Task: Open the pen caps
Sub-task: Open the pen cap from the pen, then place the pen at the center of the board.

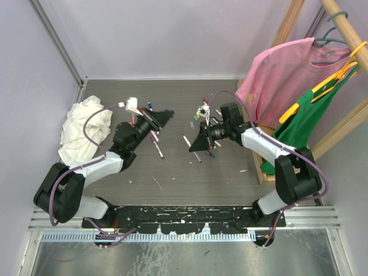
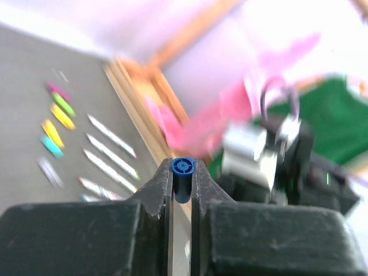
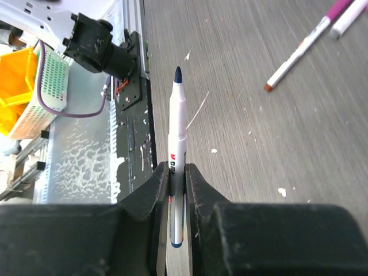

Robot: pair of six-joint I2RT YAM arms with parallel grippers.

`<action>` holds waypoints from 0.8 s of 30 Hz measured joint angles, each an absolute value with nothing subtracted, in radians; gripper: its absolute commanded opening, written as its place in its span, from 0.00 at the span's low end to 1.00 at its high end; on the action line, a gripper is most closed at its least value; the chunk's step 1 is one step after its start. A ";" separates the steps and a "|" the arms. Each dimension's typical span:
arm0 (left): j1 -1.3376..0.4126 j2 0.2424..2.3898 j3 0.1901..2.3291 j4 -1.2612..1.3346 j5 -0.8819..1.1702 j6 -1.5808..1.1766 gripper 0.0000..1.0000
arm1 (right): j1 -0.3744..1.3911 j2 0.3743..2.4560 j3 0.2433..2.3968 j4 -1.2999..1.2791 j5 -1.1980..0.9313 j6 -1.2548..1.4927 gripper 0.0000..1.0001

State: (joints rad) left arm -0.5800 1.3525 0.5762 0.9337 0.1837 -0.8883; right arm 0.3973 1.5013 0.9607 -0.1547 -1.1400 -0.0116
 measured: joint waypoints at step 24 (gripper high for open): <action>-0.397 0.956 0.442 0.402 -0.089 -1.002 0.00 | 0.463 1.628 1.064 -0.480 -0.585 -0.292 0.05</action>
